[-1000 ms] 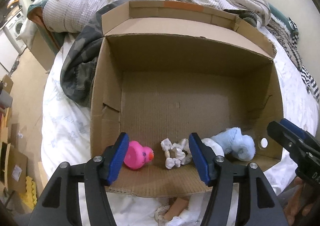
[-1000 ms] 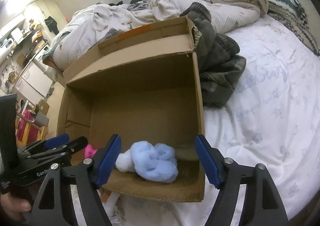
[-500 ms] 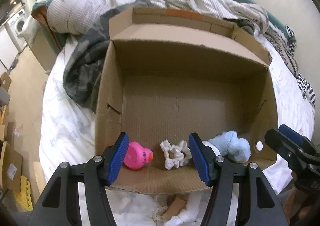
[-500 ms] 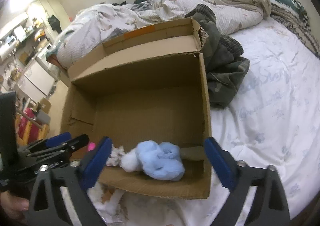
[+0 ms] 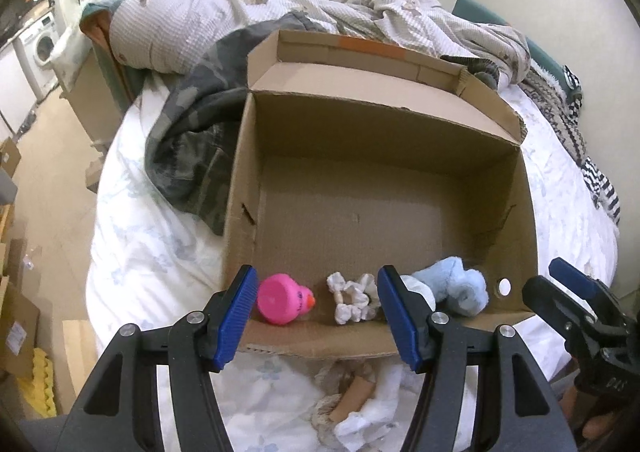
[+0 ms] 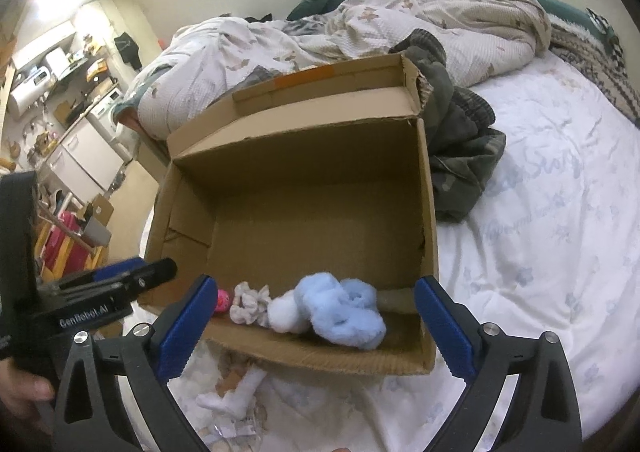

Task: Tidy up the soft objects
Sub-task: 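Withdraw both tools from the box toward the remaining items, then grasp the white sock with the left tool while the right tool grasps the clear packaged item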

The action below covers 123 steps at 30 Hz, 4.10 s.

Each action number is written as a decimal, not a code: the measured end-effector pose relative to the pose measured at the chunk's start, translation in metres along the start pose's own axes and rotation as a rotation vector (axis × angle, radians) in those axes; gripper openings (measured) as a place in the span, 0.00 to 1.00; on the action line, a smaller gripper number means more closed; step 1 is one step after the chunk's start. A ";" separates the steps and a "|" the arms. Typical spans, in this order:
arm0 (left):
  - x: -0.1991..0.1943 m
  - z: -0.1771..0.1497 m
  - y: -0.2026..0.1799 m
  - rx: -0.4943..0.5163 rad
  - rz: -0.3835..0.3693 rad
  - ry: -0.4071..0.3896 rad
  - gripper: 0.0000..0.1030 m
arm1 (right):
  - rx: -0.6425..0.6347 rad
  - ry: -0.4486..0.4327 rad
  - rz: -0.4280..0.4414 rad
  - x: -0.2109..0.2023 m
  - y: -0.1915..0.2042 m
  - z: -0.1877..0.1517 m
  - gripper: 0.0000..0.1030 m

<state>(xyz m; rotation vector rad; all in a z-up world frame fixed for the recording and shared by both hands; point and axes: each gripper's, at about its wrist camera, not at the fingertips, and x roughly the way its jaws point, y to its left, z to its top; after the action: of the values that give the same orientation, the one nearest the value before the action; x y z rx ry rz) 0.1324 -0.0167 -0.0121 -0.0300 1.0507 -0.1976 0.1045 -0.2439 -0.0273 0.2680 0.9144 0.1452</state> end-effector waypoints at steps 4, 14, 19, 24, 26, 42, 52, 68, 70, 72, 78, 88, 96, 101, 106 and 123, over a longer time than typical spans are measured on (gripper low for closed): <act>-0.006 -0.004 0.000 0.022 0.010 -0.002 0.57 | -0.017 -0.001 -0.028 -0.004 0.005 -0.006 1.00; -0.020 -0.018 0.009 0.017 0.062 0.011 0.57 | -0.055 0.037 0.013 -0.008 0.022 -0.022 1.00; -0.024 -0.027 0.012 0.018 0.092 0.024 0.57 | -0.042 0.063 0.049 -0.008 0.024 -0.028 1.00; -0.027 -0.039 0.012 0.030 0.115 0.038 0.57 | -0.009 0.086 0.069 -0.006 0.020 -0.030 1.00; -0.027 -0.044 0.012 0.034 0.116 0.043 0.57 | -0.010 0.089 0.069 -0.007 0.018 -0.031 1.00; -0.008 -0.063 0.019 0.027 0.168 0.116 0.57 | 0.033 0.146 0.043 -0.002 0.008 -0.043 1.00; 0.016 -0.071 0.016 -0.012 0.027 0.246 0.57 | 0.074 0.228 0.013 0.018 0.001 -0.048 1.00; 0.064 -0.096 -0.064 0.274 -0.052 0.333 0.26 | 0.114 0.279 -0.013 0.032 -0.009 -0.050 1.00; 0.059 -0.094 -0.065 0.276 -0.057 0.317 0.21 | 0.113 0.278 -0.014 0.032 -0.009 -0.050 1.00; 0.051 -0.091 -0.065 0.276 -0.071 0.293 0.21 | 0.116 0.278 -0.013 0.032 -0.010 -0.051 1.00; 0.007 -0.071 -0.043 0.188 -0.112 0.197 0.20 | 0.137 0.287 0.005 0.033 -0.013 -0.051 1.00; 0.011 -0.063 0.020 -0.005 0.003 0.239 0.20 | 0.093 0.533 0.187 0.072 0.013 -0.079 0.68; 0.011 -0.062 0.026 -0.021 0.002 0.226 0.20 | -0.080 0.653 0.154 0.105 0.054 -0.109 0.41; 0.009 -0.062 0.026 -0.029 -0.024 0.232 0.20 | -0.123 0.620 0.187 0.095 0.060 -0.107 0.19; 0.010 -0.063 0.025 -0.028 -0.035 0.247 0.20 | -0.118 0.524 0.207 0.054 0.049 -0.094 0.17; 0.002 -0.070 0.012 0.011 -0.008 0.226 0.20 | -0.048 0.395 0.194 0.030 0.032 -0.061 0.16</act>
<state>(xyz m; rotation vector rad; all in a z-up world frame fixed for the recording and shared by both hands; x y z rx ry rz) 0.0750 -0.0002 -0.0504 -0.0012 1.2746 -0.2174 0.0738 -0.1956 -0.0765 0.2884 1.2738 0.4095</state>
